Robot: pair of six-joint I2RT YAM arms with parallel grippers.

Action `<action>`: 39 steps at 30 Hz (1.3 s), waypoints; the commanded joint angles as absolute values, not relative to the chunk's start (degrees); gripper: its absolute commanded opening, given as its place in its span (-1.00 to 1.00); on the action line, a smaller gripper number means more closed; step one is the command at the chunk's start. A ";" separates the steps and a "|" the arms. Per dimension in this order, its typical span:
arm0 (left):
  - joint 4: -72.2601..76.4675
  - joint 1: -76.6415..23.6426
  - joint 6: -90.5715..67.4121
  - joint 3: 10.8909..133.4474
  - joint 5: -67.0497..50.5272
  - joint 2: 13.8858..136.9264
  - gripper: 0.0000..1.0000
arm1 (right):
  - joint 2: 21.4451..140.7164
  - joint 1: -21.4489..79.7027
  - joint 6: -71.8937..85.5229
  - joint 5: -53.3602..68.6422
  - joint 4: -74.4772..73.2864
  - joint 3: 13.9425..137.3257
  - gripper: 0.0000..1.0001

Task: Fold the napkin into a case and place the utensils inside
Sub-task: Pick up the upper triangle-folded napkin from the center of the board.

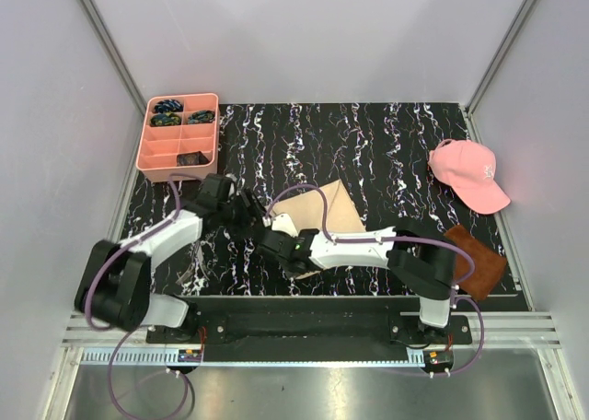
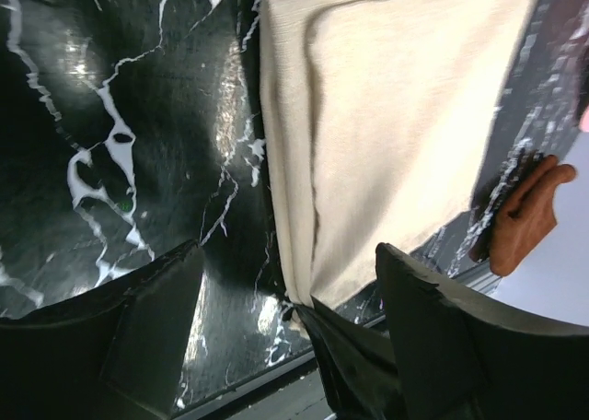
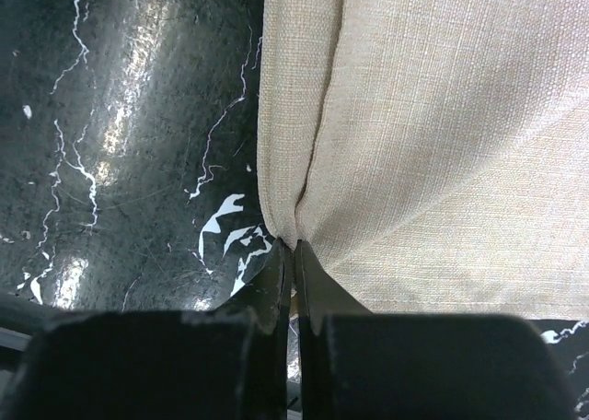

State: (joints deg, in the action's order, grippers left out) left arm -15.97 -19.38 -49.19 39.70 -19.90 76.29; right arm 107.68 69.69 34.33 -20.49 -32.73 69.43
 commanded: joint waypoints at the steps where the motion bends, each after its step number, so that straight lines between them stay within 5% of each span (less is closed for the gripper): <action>1: -9.76 -21.09 -51.94 43.58 -22.42 84.52 0.51 | 105.65 69.87 34.72 -18.99 -29.89 65.13 -1.00; 39: -15.29 -23.82 -55.81 53.35 -8.88 101.51 0.21 | 93.43 66.97 36.12 -17.23 -26.54 61.08 -1.00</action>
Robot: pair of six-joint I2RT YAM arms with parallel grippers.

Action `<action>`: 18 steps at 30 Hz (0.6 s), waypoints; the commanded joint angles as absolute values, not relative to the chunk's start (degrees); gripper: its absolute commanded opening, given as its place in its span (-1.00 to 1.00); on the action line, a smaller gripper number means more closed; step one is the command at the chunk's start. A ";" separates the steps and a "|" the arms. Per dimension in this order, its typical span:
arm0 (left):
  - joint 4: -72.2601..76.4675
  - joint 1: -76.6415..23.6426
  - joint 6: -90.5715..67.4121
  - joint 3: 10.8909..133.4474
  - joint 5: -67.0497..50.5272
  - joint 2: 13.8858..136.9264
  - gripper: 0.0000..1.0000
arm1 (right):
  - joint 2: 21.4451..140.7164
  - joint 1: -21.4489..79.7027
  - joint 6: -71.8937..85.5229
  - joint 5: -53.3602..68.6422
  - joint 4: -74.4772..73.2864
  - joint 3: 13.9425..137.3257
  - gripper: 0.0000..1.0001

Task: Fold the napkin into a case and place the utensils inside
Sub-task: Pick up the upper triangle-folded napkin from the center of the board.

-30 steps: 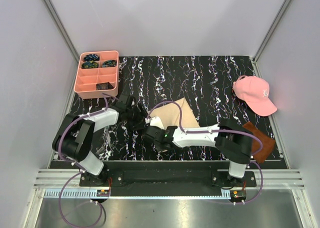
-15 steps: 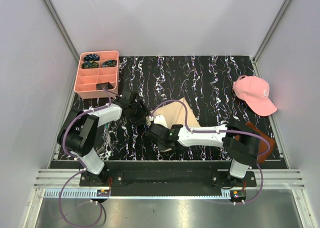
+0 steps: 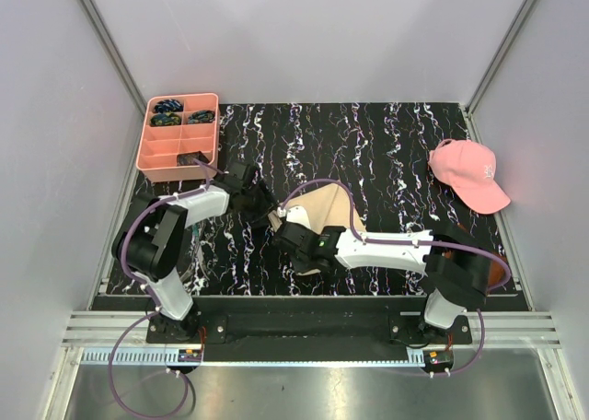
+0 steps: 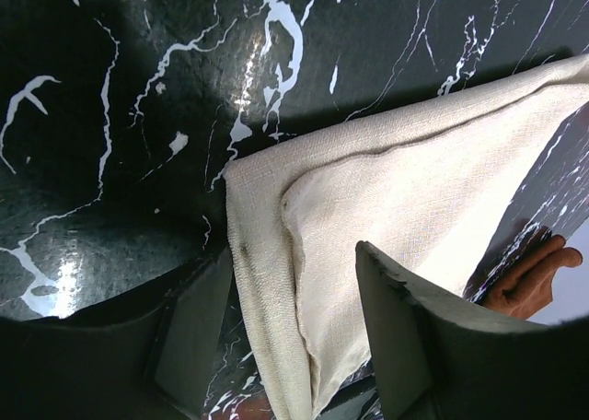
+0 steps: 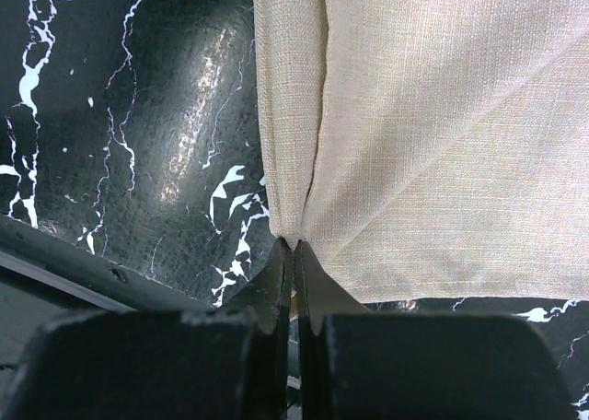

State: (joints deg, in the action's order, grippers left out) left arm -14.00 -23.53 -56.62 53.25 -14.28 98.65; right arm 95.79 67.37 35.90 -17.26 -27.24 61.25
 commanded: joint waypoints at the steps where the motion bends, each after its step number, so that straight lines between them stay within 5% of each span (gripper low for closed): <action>1: -15.12 -23.82 -55.81 53.35 -8.88 101.69 0.19 | 93.34 66.97 36.04 -17.23 -26.63 61.08 -1.00; 13: -13.45 -23.73 -55.37 53.00 -8.08 101.78 -0.05 | 92.46 66.53 36.04 -17.05 -26.37 60.47 -1.00; 18: -9.94 -23.73 -55.20 52.47 -9.67 102.30 -0.37 | 92.20 66.53 36.04 -16.96 -26.10 60.38 -1.00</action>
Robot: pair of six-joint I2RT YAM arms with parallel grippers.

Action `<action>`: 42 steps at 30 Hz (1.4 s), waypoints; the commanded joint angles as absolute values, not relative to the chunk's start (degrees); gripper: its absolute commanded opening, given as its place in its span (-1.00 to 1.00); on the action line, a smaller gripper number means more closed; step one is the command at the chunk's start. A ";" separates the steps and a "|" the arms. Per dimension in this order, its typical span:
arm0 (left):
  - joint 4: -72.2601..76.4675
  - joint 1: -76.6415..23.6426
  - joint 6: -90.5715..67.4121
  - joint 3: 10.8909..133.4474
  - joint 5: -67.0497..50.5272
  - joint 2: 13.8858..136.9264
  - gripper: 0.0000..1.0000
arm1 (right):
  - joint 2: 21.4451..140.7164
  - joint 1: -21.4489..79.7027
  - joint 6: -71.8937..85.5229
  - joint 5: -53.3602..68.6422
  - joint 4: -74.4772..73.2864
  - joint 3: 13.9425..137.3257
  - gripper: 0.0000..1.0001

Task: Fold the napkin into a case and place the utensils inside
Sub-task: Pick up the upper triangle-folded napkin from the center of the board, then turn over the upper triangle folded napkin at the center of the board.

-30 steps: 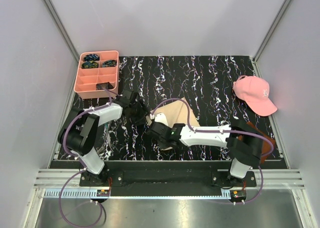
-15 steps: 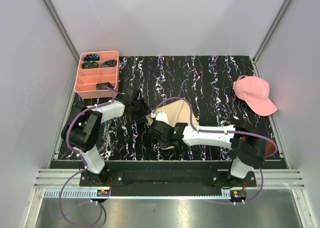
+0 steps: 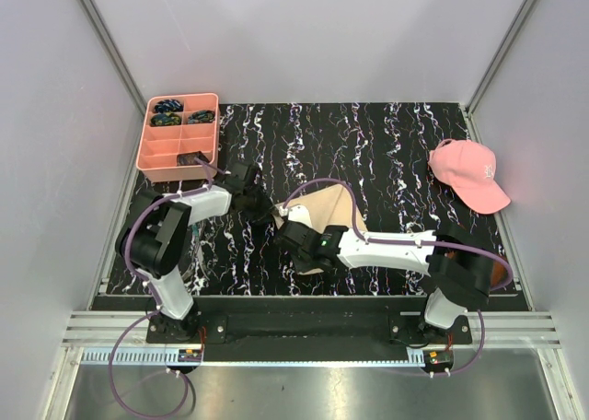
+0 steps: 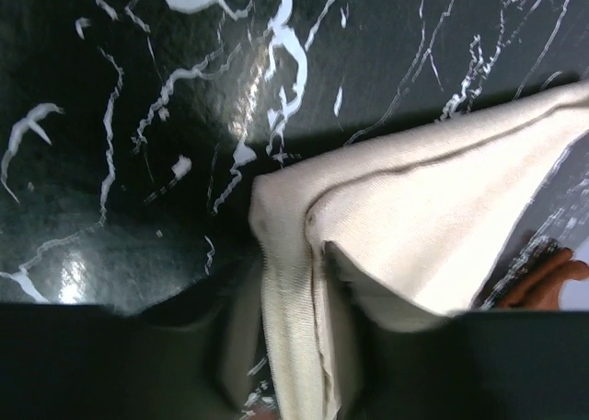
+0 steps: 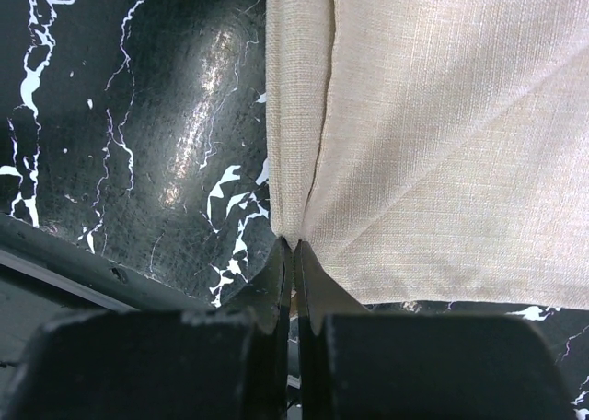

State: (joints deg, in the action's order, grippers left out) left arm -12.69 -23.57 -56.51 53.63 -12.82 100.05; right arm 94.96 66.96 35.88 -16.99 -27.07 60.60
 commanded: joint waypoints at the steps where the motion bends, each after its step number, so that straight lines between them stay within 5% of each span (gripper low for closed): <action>1: -9.50 -23.73 -54.93 52.21 -9.41 102.22 -0.44 | 92.28 66.53 36.04 -16.88 -25.93 60.38 -1.00; 7: -6.68 -23.12 -52.74 52.38 -8.62 98.62 -1.00 | 93.08 66.53 34.54 -15.91 -25.58 60.56 -1.00; 18: -21.06 -15.58 -49.84 56.25 -10.46 79.12 -1.00 | 97.55 68.63 31.29 -4.14 -25.49 73.11 -1.00; 26: -37.07 -10.63 -42.37 69.50 2.45 58.37 -1.00 | 101.43 71.19 31.28 16.76 -15.69 88.86 -1.00; 31: -37.01 -12.12 -42.89 74.45 2.47 60.62 -1.00 | 98.44 70.75 37.78 25.83 -2.92 79.83 -1.00; 42: -13.03 -29.35 -43.86 67.85 4.48 90.48 -1.00 | 93.87 56.88 55.02 30.59 37.00 31.31 -1.00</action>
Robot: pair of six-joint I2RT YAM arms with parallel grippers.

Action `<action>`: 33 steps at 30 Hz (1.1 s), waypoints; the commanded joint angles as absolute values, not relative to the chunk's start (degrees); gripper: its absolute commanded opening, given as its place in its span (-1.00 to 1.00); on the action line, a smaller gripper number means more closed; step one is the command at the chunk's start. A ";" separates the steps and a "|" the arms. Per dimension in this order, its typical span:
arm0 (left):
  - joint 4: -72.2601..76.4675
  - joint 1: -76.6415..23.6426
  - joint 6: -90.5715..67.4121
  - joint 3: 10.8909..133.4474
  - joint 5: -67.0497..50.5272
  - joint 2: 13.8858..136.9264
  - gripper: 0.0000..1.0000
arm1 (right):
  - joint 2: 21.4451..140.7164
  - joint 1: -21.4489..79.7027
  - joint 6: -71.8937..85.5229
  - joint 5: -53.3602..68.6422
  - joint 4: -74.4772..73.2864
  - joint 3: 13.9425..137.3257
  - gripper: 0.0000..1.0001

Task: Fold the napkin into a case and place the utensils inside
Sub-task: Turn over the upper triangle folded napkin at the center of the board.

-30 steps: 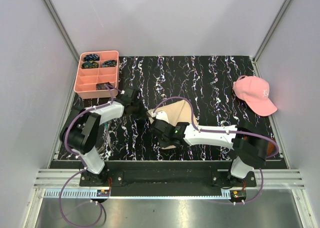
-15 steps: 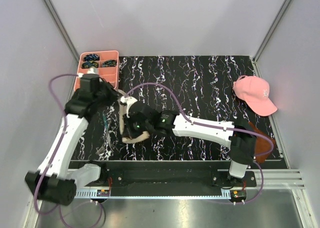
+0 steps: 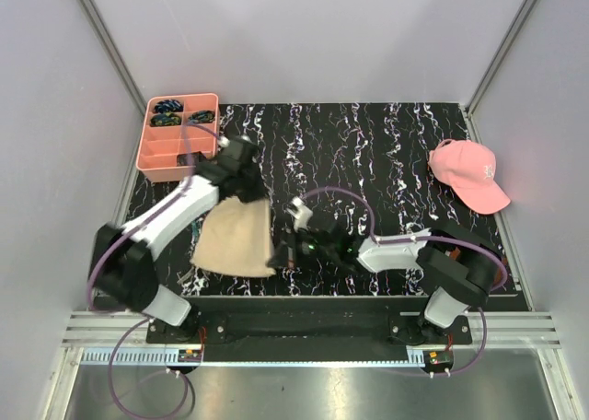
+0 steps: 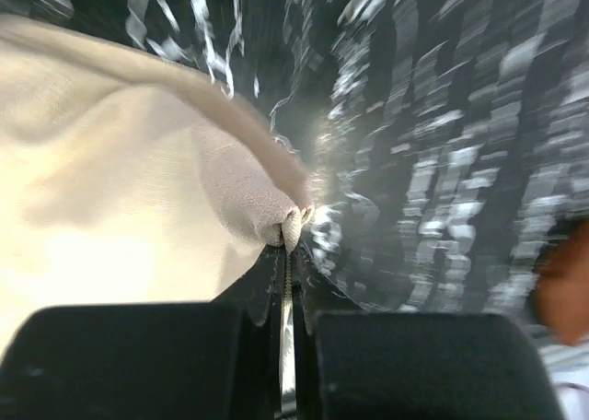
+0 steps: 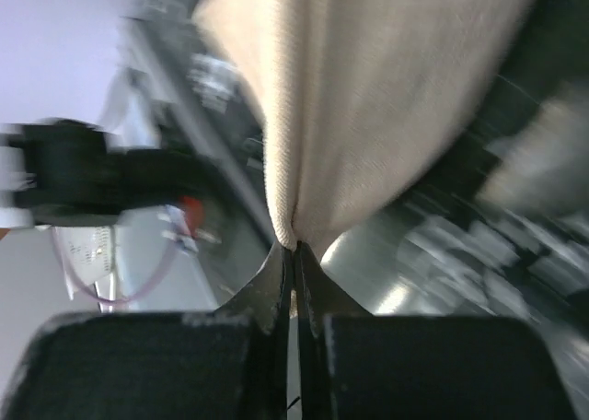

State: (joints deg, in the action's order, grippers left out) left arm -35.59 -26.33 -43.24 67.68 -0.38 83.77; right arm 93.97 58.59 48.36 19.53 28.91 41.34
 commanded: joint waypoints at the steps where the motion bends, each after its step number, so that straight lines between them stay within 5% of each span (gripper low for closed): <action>1: -11.01 -30.92 -43.86 68.63 4.40 92.70 -1.00 | 94.04 55.91 54.93 30.76 37.52 27.81 -1.00; 12: -10.02 -36.47 -45.35 80.42 5.98 109.85 -0.82 | 90.45 50.98 58.98 23.82 33.23 17.31 -1.00; 22: -10.98 -37.44 -45.35 87.87 3.60 115.57 -0.64 | 75.24 48.53 55.81 9.15 1.88 21.62 -0.99; 29: -15.72 -37.53 -42.29 90.62 1.94 110.78 -0.01 | 72.69 45.44 48.88 2.74 -14.23 28.47 -0.10; 33: -20.90 -37.18 -40.70 84.13 1.50 100.65 0.09 | 74.69 41.40 43.87 2.63 -16.53 34.87 0.32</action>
